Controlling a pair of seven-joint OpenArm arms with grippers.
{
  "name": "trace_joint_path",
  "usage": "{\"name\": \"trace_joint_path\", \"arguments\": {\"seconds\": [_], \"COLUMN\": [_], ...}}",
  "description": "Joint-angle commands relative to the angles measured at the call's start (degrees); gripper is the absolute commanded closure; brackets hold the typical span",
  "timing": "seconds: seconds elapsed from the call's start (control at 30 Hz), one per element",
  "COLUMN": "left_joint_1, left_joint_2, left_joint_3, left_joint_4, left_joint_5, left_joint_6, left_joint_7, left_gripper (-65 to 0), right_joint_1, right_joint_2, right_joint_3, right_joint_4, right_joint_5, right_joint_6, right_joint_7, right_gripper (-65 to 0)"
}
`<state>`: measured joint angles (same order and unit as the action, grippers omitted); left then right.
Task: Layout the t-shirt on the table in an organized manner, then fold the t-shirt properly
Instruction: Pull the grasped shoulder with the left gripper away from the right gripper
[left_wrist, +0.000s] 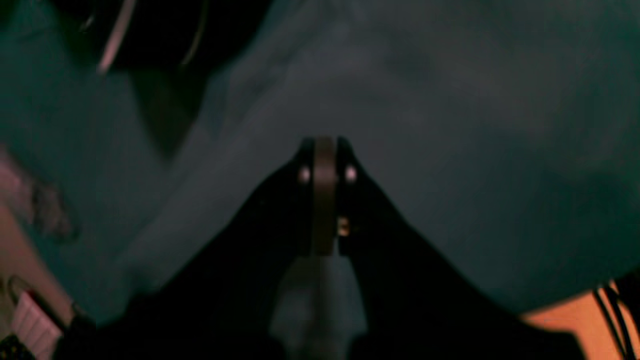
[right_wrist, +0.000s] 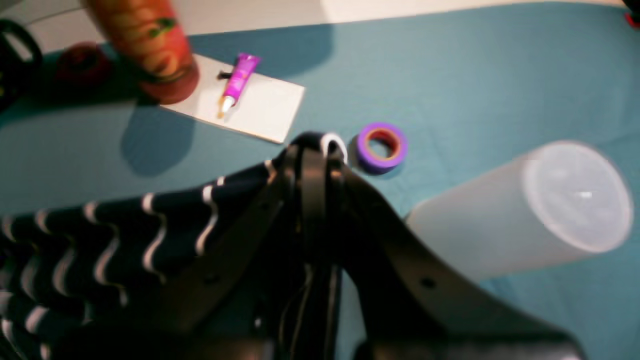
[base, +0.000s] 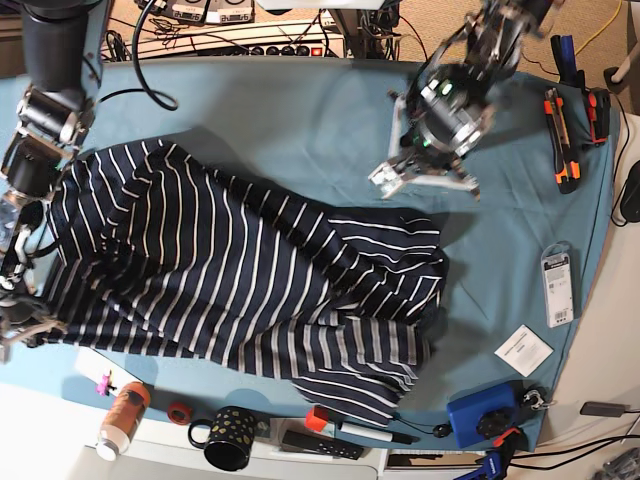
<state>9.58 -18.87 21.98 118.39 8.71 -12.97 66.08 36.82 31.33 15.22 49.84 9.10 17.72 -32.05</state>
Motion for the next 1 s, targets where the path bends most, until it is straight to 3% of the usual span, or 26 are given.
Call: {"name": "trace_joint_path", "arguments": {"seconds": [0.0,0.13,0.2,0.27,0.33,0.47,0.63,0.77,0.97], "left_joint_1": [0.8,2.8,2.7,2.8,2.8,1.1,-4.1,-7.5,-10.9], "left_joint_2": [-0.5,-0.5,-0.5,-0.5,-0.5,-0.5,-0.5,-0.5,0.0], "left_joint_3": [-1.4,-5.4,-6.1,-6.1,-6.0,-6.0,-5.6,-2.8,3.2], "left_joint_4": [2.2,3.3,3.3,2.8,0.7,-6.0,-11.1,-11.7,-18.7], "left_joint_5": [0.4,0.5,1.2,3.5,5.8,14.5,16.1,16.2,17.0], "left_joint_6": [0.1,-0.7,-4.5,-8.8,-9.9,-10.0,-10.0,-7.1,-8.0], "left_joint_7": [-2.5,-15.3,-20.7,-24.4,-27.9,-36.3,-36.6,-36.6,-33.0], "left_gripper": [0.0,0.0,0.0,-16.6,-32.2,-33.7,-33.5,-33.5,-31.7], "right_joint_1": [2.2,2.2,2.2,2.2,2.2,2.2,2.1,1.5,1.0], "right_joint_2": [1.5,0.8,-0.1,-0.9,-1.5,-2.0,-2.2,-2.3,-2.2], "right_joint_3": [0.2,0.1,0.1,0.1,0.1,0.1,0.1,0.1,0.1], "right_joint_4": [1.0,1.0,1.0,1.0,1.0,1.0,1.0,1.0,1.0], "right_joint_5": [1.3,3.3,3.2,3.2,3.1,3.1,3.1,3.1,2.8], "right_joint_6": [-0.1,1.3,2.0,2.3,2.3,2.4,2.4,2.4,2.4], "right_joint_7": [1.3,0.4,-0.4,-1.0,-1.0,-0.9,-1.0,-1.4,-2.4], "right_gripper": [0.0,0.0,0.0,0.0,0.0,0.0,0.0,0.0,0.0]}}
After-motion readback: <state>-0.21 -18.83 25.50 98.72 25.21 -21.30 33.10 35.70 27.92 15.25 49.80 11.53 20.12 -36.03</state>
